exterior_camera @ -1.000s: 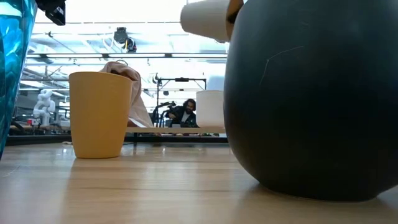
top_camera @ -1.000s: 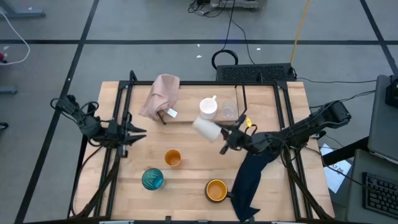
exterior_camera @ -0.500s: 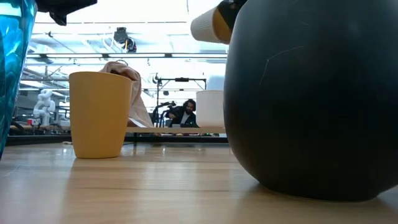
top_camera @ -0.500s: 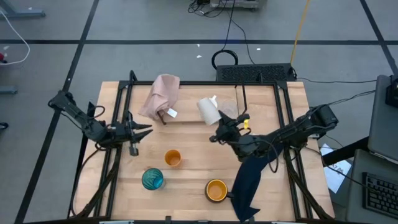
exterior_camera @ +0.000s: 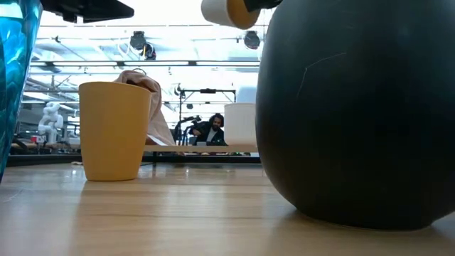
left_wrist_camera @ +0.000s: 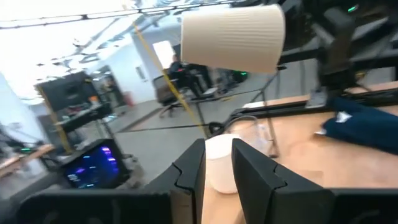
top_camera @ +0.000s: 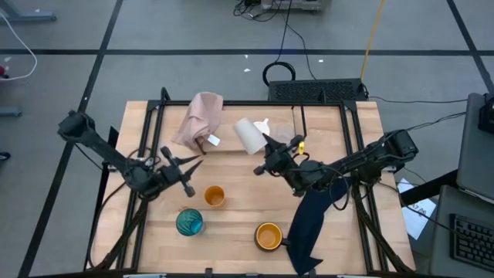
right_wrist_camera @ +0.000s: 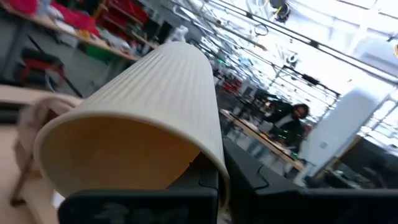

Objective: Stack small to large cups/mugs on shelf
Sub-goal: Put the light brown cup on the shelf

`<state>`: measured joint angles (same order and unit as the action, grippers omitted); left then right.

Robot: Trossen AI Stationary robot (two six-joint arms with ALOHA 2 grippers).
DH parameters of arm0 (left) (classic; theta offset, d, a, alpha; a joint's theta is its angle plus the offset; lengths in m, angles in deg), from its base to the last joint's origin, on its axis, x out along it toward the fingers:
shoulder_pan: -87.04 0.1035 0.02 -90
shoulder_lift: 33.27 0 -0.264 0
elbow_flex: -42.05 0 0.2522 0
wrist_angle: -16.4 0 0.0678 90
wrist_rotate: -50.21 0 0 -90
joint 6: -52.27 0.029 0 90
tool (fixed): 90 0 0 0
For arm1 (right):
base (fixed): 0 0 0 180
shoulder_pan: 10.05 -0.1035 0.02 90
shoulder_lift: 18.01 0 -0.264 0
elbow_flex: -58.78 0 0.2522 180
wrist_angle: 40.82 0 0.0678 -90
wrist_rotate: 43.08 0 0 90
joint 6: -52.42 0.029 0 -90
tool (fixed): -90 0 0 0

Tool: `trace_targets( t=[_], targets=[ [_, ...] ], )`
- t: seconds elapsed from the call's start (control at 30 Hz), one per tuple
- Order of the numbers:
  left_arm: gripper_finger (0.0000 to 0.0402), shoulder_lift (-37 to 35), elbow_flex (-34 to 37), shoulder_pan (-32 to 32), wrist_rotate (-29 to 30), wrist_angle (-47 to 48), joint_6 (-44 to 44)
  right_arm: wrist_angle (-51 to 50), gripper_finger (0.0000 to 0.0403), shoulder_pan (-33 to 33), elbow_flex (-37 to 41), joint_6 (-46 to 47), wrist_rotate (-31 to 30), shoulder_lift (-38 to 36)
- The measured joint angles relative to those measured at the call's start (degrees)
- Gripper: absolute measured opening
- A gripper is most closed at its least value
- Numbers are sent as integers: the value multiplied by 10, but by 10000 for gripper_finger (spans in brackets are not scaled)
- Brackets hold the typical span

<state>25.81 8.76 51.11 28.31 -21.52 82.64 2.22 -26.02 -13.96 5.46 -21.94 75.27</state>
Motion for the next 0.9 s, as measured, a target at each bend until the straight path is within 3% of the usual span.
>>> trace_targets(
  t=[0.47,0.77,0.9],
  targets=[
    [81,266,-207,66,146,-34,119,4,0,45,0,134,122,0],
    [81,349,-269,90,164,-36,84,15,0,55,0,132,138,1],
    [81,357,-279,82,135,-44,75,17,0,62,0,130,148,1]
  ],
)
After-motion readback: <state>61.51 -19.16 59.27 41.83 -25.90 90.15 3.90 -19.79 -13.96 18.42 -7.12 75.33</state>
